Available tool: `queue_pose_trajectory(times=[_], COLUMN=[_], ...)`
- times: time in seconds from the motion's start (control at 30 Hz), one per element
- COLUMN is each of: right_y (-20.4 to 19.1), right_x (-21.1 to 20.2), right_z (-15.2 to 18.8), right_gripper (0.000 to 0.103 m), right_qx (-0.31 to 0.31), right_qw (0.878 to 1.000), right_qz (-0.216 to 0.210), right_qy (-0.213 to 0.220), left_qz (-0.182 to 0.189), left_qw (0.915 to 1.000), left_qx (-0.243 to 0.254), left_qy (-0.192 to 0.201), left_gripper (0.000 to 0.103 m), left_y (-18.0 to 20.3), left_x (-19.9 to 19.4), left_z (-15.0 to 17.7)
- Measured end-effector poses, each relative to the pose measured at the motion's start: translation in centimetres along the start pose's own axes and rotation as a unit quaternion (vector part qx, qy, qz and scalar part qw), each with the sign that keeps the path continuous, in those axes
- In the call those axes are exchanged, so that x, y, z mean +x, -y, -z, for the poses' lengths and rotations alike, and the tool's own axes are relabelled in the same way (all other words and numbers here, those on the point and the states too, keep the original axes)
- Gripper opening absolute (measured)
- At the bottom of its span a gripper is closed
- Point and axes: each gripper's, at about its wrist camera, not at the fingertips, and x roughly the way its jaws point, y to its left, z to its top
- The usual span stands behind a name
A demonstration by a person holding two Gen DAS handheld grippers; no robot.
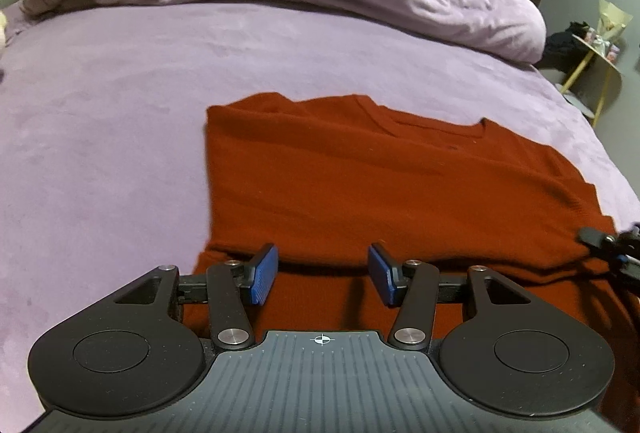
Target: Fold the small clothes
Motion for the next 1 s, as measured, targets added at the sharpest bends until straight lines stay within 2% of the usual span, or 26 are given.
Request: queue_pose_trajectory(times=[0.03, 0.13, 0.17, 0.2, 0.27, 0.3, 0.4, 0.43, 0.5, 0.53, 0.57, 0.77, 0.9, 1.0], right_y=[0.7, 2.1, 2.5, 2.8, 2.8, 2.6, 2.2, 2.2, 2.1, 2.2, 2.0, 0.9, -0.4, -1.4], right_x=[-0.5, -1.0, -1.5, -2.1, -2.8, -2.9, -2.3, -2.0, -1.0, -0.3, 0.2, 1.8, 2.4, 2.2], right_z=[0.2, 0.8, 1.0, 1.1, 1.2, 1.3, 1.3, 1.1, 0.4, 0.2, -0.1, -1.1, 0.0, 0.7], right_gripper=[0.006, 0.003, 0.004, 0.006, 0.018, 0.03, 0.032, 0.036, 0.033, 0.019, 0.008, 0.007, 0.007, 0.01], right_qx=[0.021, 0.035, 0.048, 0.068, 0.089, 0.088, 0.082, 0.09, 0.109, 0.116, 0.111, -0.003, -0.085, -0.147], right_qw=[1.0, 0.999, 0.998, 0.997, 0.996, 0.996, 0.996, 0.995, 0.994, 0.993, 0.993, 0.997, 0.99, 0.982], right_qz=[-0.018, 0.041, 0.033, 0.027, 0.027, 0.031, 0.039, 0.036, 0.026, 0.026, 0.03, 0.079, 0.107, 0.117], right_qy=[0.002, -0.006, -0.003, -0.005, -0.009, -0.01, -0.016, -0.015, -0.014, -0.014, -0.015, 0.005, 0.021, 0.017], left_qz=[0.001, 0.012, 0.02, 0.027, 0.03, 0.028, 0.03, 0.029, 0.015, 0.008, 0.002, -0.03, -0.036, -0.047], left_qw=[1.0, 0.9993, 0.999, 0.9987, 0.9984, 0.9984, 0.998, 0.998, 0.9985, 0.9988, 0.9991, 0.9988, 0.9983, 0.9974], left_qx=[-0.006, -0.028, -0.033, -0.036, -0.038, -0.038, -0.043, -0.041, -0.032, -0.026, -0.019, 0.007, 0.023, 0.039], left_qy=[-0.005, -0.021, -0.024, -0.026, -0.028, -0.03, -0.037, -0.04, -0.041, -0.04, -0.039, -0.038, -0.039, -0.039], left_gripper=[0.054, 0.052, 0.052, 0.052, 0.052, 0.052, 0.053, 0.053, 0.053, 0.053, 0.054, 0.056, 0.056, 0.056], left_y=[-0.2, -0.7, -0.8, -0.9, -0.8, -0.8, -0.6, -0.5, -0.3, -0.2, -0.1, -0.3, -0.2, 0.2], left_x=[0.1, 0.3, 0.3, 0.2, 0.3, 0.5, 0.7, 0.9, 1.3, 1.4, 1.5, 2.0, 1.8, 1.5], left_z=[0.0, 0.1, 0.2, 0.3, 0.4, 0.4, 0.3, 0.3, 0.3, 0.2, 0.2, 0.5, 0.7, 0.9])
